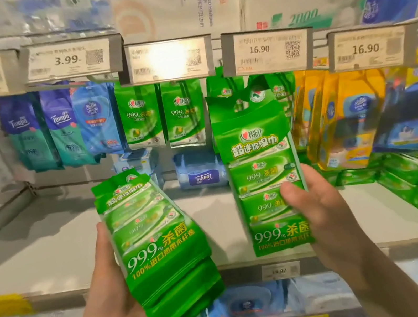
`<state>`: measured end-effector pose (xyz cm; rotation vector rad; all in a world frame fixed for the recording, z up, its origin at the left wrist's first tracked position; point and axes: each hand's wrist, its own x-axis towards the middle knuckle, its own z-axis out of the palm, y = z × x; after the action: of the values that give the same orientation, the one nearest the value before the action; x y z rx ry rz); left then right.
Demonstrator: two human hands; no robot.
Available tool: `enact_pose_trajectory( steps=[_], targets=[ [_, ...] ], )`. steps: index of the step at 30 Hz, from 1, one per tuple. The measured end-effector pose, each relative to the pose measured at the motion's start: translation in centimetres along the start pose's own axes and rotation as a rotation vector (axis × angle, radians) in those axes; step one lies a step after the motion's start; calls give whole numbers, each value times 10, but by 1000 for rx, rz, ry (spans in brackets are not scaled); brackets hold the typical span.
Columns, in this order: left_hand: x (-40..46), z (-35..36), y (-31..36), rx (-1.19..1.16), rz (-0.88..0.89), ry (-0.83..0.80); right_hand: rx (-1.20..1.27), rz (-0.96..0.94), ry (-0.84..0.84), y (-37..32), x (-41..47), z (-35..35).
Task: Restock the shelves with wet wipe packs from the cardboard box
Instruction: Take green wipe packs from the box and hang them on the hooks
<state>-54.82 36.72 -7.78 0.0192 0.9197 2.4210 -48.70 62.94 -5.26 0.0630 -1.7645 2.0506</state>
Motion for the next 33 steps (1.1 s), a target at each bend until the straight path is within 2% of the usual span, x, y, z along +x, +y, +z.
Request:
enact_pose_trajectory(
  steps=[1,2,3,5,10,16,27,33],
  targets=[
    [4,-3,5,70,21,71,16,-13,-8,-1,3,0],
    [4,-8,4,76,53,72,42,-27,-15,-1,7,1],
    [4,-5,0,19,24,-14,65,-42,-16,-1,10,3],
    [14,-10,3,-79,-51,-32,88,-79,-17,-2,16,6],
    [21,0,6,-76,85,56,153,-77,12,-5,31,14],
    [27,-3,12,-45,60,43,182,-74,33,-3,40,22],
    [34,-5,19,-4,-18,42,45,-20,72,9,37,26],
    [37,-11,21,9,-33,30,114,-70,44,13,27,25]
  ],
)
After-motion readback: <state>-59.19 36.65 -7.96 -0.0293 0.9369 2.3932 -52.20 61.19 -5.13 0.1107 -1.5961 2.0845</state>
